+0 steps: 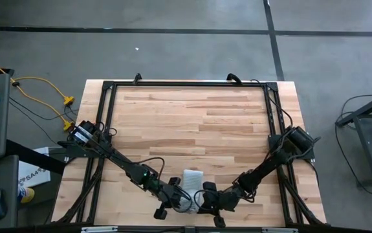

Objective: Fold microfiber towels
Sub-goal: Fold the gray towel, then return to Home Position

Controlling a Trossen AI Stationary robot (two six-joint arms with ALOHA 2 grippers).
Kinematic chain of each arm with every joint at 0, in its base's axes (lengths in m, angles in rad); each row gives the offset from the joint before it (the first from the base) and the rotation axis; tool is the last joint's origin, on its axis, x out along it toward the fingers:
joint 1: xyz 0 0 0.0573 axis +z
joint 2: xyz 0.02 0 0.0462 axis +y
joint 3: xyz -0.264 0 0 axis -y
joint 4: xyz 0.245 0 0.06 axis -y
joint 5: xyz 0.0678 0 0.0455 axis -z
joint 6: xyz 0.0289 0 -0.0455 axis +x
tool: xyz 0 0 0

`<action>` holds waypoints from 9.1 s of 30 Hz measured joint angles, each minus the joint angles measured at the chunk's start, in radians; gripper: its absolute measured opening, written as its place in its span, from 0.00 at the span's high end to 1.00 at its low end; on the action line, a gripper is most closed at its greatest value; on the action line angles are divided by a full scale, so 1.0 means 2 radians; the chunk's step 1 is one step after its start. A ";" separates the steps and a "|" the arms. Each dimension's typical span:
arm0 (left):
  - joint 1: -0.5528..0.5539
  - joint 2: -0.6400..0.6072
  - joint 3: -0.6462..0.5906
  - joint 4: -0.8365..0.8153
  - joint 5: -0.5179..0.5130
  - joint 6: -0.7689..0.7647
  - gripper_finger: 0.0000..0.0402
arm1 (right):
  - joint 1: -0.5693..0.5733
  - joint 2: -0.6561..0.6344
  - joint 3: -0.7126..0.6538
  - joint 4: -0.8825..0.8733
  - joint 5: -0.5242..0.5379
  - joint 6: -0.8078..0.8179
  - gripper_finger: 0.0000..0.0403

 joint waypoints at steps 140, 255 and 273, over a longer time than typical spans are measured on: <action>-0.006 -0.012 0.001 0.013 -0.045 0.069 0.47 | -0.054 0.014 0.000 -0.038 -0.080 0.003 1.00; 0.043 -0.492 -0.256 -0.134 -0.208 0.078 0.47 | -0.138 -0.338 -0.087 -0.195 0.008 -0.091 0.99; 0.043 -0.642 -0.310 -0.204 -0.210 0.046 0.47 | -0.134 -0.545 -0.242 -0.132 0.024 -0.055 0.99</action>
